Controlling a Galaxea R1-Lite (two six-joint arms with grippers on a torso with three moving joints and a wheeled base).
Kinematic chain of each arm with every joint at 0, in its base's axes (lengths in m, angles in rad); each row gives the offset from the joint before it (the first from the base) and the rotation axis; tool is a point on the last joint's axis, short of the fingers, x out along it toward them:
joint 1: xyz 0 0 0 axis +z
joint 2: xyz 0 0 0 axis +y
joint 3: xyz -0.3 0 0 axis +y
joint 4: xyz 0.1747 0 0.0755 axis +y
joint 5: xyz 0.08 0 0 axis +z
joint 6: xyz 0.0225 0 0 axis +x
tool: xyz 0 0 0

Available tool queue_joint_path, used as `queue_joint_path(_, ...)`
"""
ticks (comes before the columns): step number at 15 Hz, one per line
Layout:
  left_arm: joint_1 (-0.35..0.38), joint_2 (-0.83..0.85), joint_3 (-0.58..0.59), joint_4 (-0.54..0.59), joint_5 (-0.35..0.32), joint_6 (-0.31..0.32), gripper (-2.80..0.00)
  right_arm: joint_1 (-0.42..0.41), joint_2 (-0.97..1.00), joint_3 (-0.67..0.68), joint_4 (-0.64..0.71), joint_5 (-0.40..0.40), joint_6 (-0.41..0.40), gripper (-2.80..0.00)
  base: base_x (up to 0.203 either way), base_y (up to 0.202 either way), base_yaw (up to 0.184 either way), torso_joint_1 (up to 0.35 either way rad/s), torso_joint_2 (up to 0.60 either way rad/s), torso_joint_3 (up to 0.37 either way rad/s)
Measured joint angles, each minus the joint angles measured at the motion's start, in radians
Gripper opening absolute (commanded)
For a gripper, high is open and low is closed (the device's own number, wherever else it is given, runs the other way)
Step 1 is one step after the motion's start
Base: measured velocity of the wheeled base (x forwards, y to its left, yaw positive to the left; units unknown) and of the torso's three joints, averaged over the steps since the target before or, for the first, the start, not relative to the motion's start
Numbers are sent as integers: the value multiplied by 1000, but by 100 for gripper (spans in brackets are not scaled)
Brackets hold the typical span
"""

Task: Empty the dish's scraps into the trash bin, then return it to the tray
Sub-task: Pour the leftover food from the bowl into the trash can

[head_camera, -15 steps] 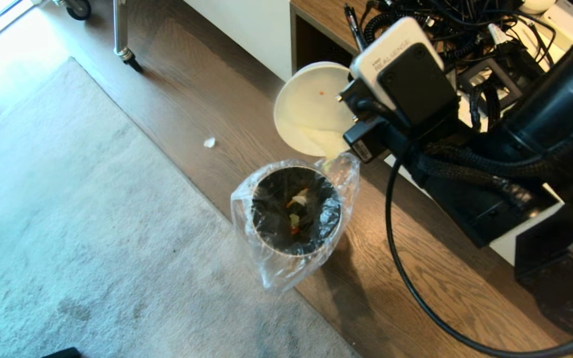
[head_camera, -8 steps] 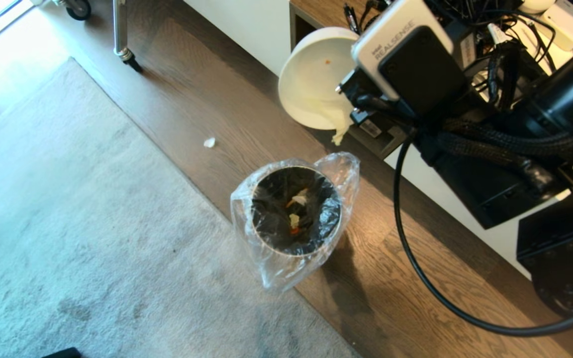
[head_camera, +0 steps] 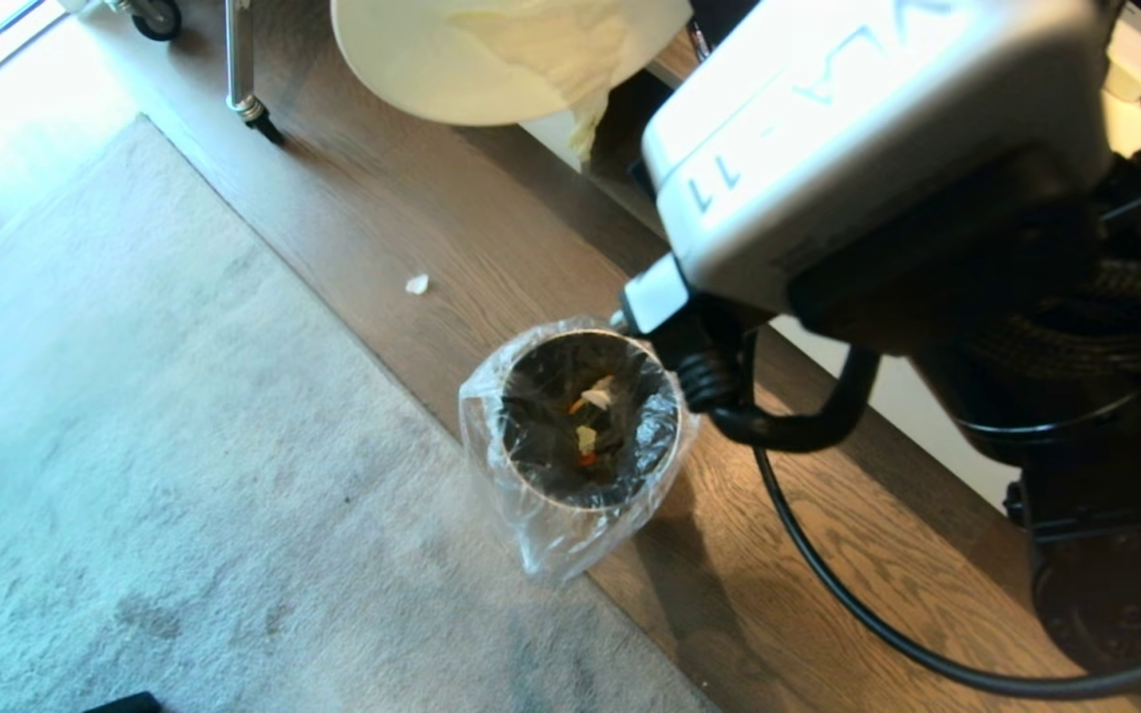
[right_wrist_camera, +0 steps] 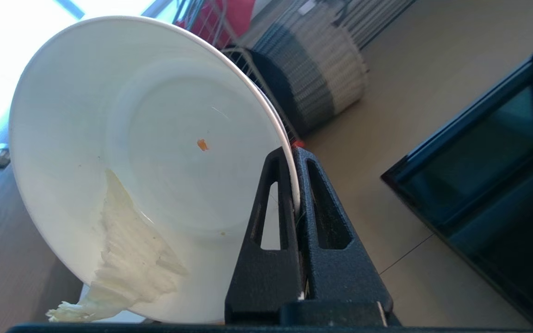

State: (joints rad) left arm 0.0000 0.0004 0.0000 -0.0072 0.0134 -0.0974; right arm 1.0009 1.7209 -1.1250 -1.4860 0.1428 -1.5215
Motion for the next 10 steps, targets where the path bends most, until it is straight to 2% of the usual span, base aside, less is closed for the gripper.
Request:
queue_joint_path(6, 0, 0, 0, 0, 0, 0, -280, 47, -20, -25, -19, 30, 3, -280, 0, 0, 0, 0, 0, 0)
queue_joint_path(10, 0, 0, 0, 0, 0, 0, -280, 66, -43, 112, -35, 18, 8, -280, 0, 0, 0, 0, 0, 0)
